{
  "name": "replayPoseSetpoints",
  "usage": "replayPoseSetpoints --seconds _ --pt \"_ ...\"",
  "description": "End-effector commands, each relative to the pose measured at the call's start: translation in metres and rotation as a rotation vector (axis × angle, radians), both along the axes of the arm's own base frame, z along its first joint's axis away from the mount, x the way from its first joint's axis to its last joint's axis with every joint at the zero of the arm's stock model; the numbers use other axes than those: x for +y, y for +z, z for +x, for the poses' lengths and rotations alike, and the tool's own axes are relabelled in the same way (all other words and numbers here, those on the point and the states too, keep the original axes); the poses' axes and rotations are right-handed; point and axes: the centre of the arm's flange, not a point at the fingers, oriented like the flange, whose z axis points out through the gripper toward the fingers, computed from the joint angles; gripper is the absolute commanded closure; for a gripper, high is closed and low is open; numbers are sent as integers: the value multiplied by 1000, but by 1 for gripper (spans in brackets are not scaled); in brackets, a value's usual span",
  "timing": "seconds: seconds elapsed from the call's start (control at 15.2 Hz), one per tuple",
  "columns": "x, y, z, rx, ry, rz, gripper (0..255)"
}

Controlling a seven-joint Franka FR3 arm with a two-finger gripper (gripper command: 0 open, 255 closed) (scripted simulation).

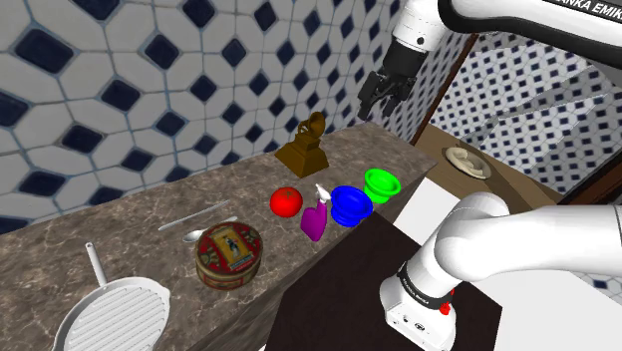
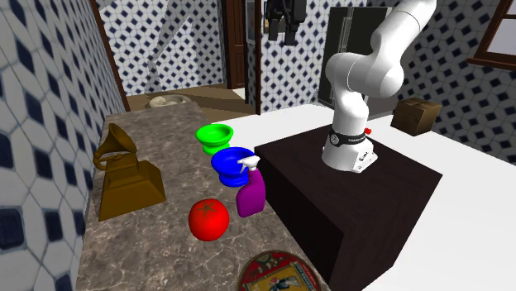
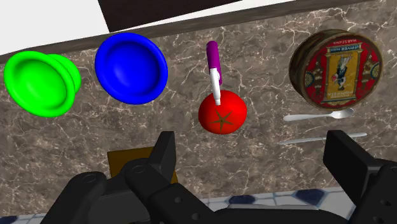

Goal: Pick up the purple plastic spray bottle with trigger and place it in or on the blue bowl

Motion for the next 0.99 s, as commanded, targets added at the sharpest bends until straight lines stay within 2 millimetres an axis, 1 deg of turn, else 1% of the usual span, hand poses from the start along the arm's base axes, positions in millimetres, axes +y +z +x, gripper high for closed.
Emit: replayPoseSetpoints --seconds 0.0,0.92 --pt "0 0 0 0 0 0 0" --pt "-9 -181 33 -27 -11 -32 0"
